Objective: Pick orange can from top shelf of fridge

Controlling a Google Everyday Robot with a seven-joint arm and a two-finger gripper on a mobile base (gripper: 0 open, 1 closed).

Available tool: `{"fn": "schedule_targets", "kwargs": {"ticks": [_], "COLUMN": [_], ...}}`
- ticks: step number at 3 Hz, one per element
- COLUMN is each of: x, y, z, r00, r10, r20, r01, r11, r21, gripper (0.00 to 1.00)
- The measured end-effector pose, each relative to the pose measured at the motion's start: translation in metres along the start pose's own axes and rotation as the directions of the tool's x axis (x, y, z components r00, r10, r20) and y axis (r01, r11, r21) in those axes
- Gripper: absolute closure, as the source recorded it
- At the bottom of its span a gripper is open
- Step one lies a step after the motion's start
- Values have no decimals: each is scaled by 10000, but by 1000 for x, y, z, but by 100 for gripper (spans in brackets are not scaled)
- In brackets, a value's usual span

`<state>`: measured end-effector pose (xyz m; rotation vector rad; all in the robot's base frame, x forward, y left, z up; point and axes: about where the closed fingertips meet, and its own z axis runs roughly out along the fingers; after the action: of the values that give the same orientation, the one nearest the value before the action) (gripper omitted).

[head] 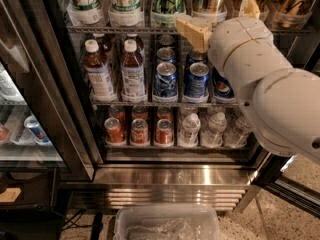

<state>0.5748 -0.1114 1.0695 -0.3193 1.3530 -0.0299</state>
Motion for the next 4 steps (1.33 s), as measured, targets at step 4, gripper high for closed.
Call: {"fn": "schedule_targets", "kwargs": {"ticks": [4], "x": [-1], "y": [-4], "z": [25], "r00": [9991], "r10": [-392], "r20": [128], "r01": [387], "r11": [9986], "r21": [370], "gripper": [29]}}
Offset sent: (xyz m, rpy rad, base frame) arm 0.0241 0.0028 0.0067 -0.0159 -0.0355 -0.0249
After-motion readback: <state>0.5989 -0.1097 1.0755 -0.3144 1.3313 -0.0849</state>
